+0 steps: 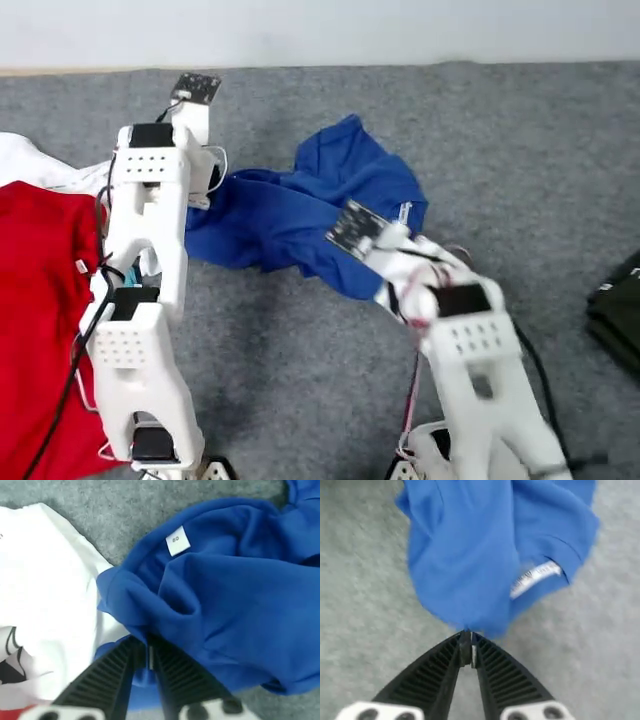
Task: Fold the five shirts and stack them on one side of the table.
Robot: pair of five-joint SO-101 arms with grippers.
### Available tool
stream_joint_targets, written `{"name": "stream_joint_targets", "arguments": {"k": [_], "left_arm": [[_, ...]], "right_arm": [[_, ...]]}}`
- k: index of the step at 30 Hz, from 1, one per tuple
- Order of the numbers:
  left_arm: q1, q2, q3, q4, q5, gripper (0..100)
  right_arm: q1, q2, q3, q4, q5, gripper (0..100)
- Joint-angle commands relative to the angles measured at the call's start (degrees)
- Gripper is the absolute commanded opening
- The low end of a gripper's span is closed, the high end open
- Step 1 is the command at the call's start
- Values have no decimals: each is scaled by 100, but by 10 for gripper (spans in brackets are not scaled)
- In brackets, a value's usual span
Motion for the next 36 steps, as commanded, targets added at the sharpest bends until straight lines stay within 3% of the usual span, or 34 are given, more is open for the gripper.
{"name": "stream_joint_targets", "arguments": {"k": [1, 10, 22, 36], "left_arm": [[-114, -299, 66, -237, 44, 2], [-123, -299, 92, -246, 44, 2], [-123, -299, 92, -246, 26, 2], [-220, -299, 92, -211, 35, 2]], "right_arm": [[-409, 892, -1108, 154, -299, 23], [-936, 2554, -2866, 998, -949, 169], [-1420, 3996, -4132, 2158, -1301, 197], [-1059, 5473, -4396, 1420, -1380, 197]]}}
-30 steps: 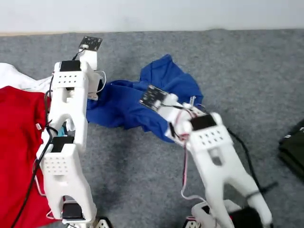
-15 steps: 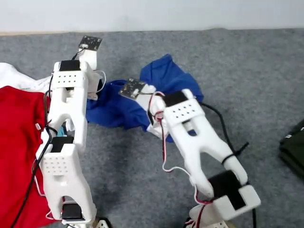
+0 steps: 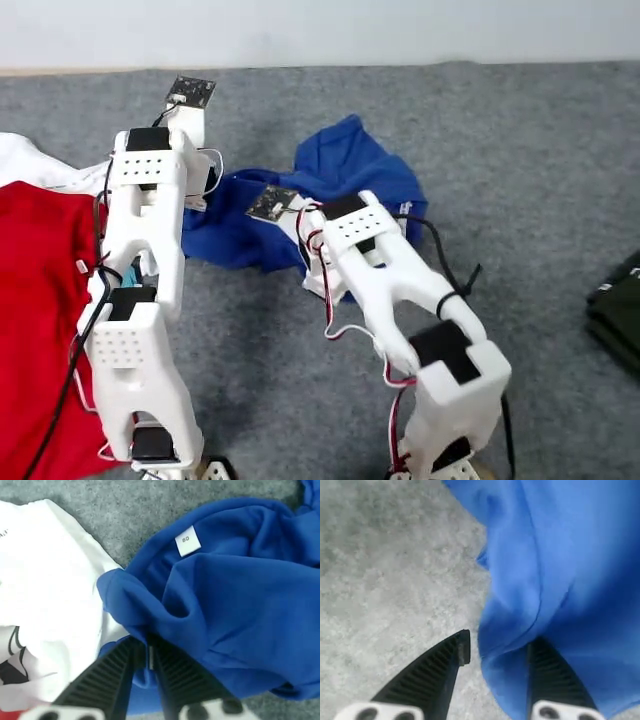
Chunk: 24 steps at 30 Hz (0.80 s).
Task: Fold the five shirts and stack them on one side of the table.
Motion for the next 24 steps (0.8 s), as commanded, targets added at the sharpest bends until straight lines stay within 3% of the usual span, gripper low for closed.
{"name": "stream_joint_targets", "arguments": {"k": [1, 5, 10, 15, 22, 24], "left_arm": [[-167, -299, -22, -70, 26, 2], [-360, -299, -22, -70, 26, 2], [-431, -352, -22, -44, 26, 2], [-378, -369, -303, 273, 35, 2], [-378, -369, -2589, 1802, 44, 2], [-378, -369, -3345, 1952, 62, 2]], "right_arm": [[347, 303, -633, -154, -70, 196], [778, 936, -1292, -145, -53, 171], [998, 1534, -2286, 251, 229, 2], [998, 1604, -3578, 1323, 431, 11], [1007, 1604, -6418, 3196, 448, 11], [1033, 1596, -7112, 3327, 440, 11]]}}
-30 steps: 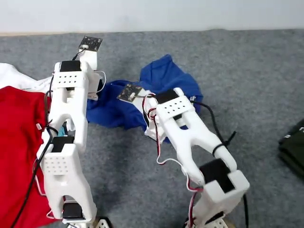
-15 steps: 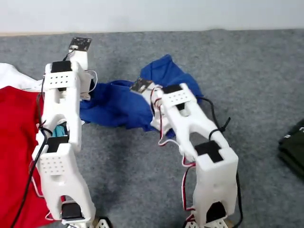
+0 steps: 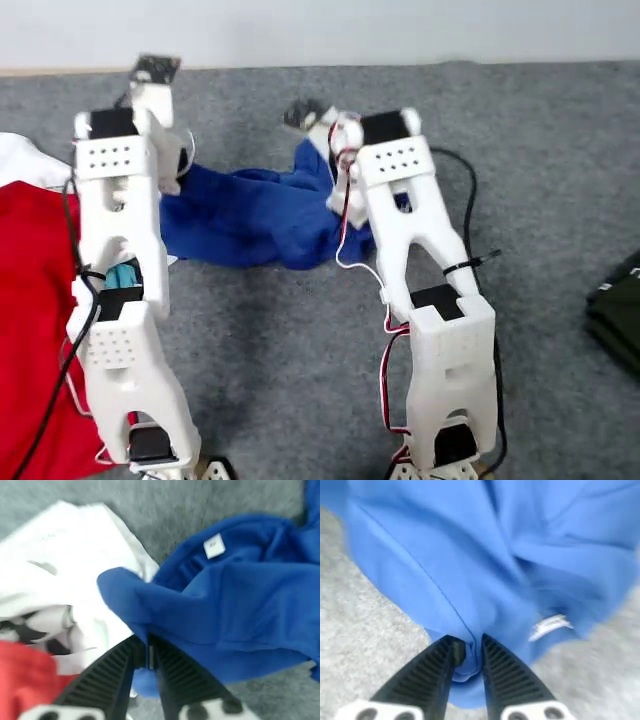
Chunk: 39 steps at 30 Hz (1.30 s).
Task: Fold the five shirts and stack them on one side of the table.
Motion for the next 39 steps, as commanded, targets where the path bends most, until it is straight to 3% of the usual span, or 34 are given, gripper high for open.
{"name": "stream_joint_targets", "arguments": {"k": [1, 12, 19, 26, 39], "left_arm": [[-9, -404, -1560, 387, 62, 2], [176, -1688, -2018, 369, 53, 2], [193, -2787, -2009, 369, 53, 2], [686, -4062, -1982, 369, 35, 2], [835, -5116, -1982, 369, 9, 2]], "right_arm": [[189, -163, -1609, 338, 70, 11], [725, -1516, -2031, 330, 70, 11], [1481, -2695, -2031, 330, 70, 11], [2369, -3732, -2031, 330, 88, 11], [3134, -5244, -2040, 303, 352, 11]]}}
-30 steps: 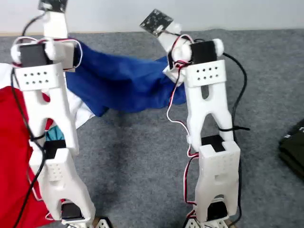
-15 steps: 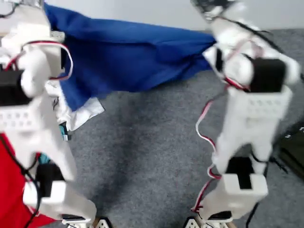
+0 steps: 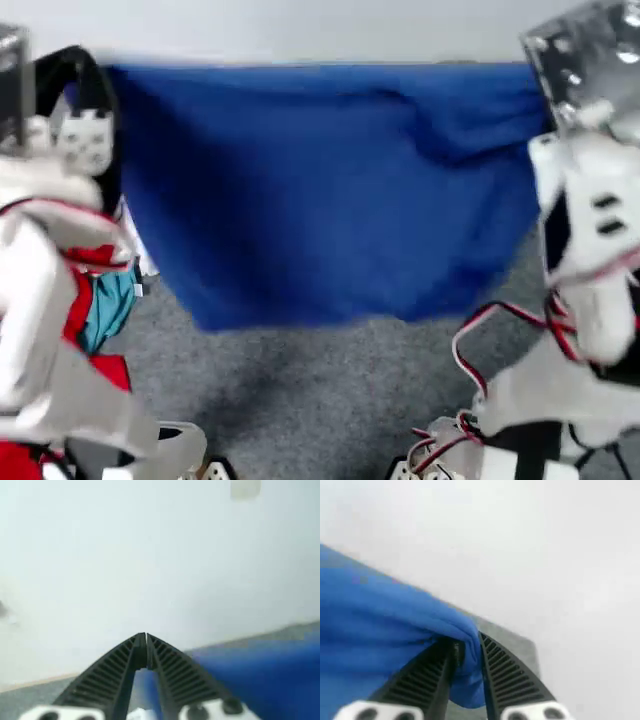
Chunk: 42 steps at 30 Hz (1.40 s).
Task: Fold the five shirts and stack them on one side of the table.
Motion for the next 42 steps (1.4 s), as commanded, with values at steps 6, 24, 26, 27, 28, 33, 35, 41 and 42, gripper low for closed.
{"name": "stream_joint_targets", "arguments": {"k": [6, 24, 26, 27, 28, 33, 35, 41, 42], "left_arm": [[9, -563, -154, 105, 9, 2], [18, -659, 2009, 105, 35, 2], [35, -659, 2220, 105, 35, 2], [35, -659, 2316, 105, 35, 2], [35, -659, 2422, 105, 35, 2], [9, -659, 2914, 105, 35, 2], [18, -659, 3055, 105, 35, 2], [44, -659, 3336, 105, 44, 2], [44, -659, 3415, 105, 44, 2]], "right_arm": [[347, -1103, -53, 215, 369, 11], [-1393, -1719, 1916, -13, 343, 11], [-1596, -1745, 1916, -277, 343, 11], [-1666, -1754, 1916, -418, 343, 11], [-1771, -1754, 1916, -558, 343, 11], [-2475, -1701, 1925, -1024, 360, 11], [-2633, -1543, 1943, -1103, 369, 11], [-1745, -549, 1952, -1077, 369, 11], [-1490, -347, 1952, -1103, 369, 11]]}}
